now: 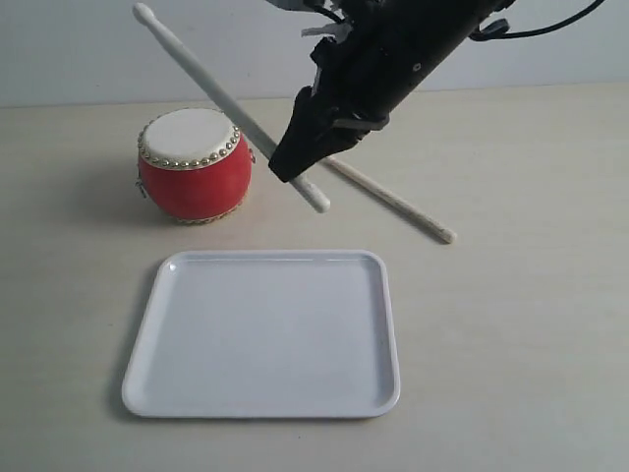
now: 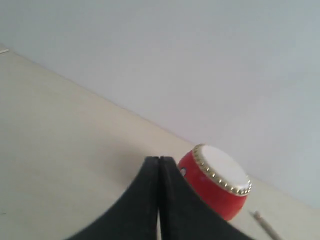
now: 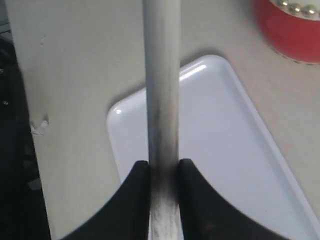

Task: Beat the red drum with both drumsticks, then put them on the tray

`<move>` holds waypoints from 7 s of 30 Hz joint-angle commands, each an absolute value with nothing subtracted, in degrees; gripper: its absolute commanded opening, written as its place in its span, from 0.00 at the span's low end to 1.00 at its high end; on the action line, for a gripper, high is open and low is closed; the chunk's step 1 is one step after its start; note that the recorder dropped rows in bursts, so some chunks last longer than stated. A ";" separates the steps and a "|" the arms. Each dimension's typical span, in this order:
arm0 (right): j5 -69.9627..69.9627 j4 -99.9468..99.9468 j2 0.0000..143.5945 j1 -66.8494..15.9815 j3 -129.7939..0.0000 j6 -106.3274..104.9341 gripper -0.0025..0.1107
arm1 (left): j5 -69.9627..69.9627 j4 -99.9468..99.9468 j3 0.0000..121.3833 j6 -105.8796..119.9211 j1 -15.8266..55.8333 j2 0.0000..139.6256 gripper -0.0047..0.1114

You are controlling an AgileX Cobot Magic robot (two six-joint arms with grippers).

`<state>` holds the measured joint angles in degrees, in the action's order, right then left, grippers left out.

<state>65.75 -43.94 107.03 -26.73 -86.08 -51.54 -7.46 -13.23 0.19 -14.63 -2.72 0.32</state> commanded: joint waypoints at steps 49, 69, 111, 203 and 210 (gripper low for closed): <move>68.55 -83.53 119.72 -26.58 -84.40 -82.42 0.02 | 68.41 67.70 33.35 -66.48 -2.81 85.96 0.56; 69.96 -85.36 119.72 -26.68 -84.40 -83.43 0.02 | 64.11 64.95 33.35 -63.20 2.99 86.07 0.56; 69.96 -87.78 119.81 -30.63 -84.40 -85.18 0.02 | 64.41 65.25 33.35 -64.75 2.99 86.07 0.50; 45.67 -19.29 124.06 -14.00 -84.40 -45.76 0.51 | 57.09 65.71 33.35 -65.56 2.99 85.96 0.04; 45.32 -19.29 124.92 -14.00 -84.40 -45.76 0.51 | 56.98 65.71 33.35 -65.55 2.99 85.96 0.04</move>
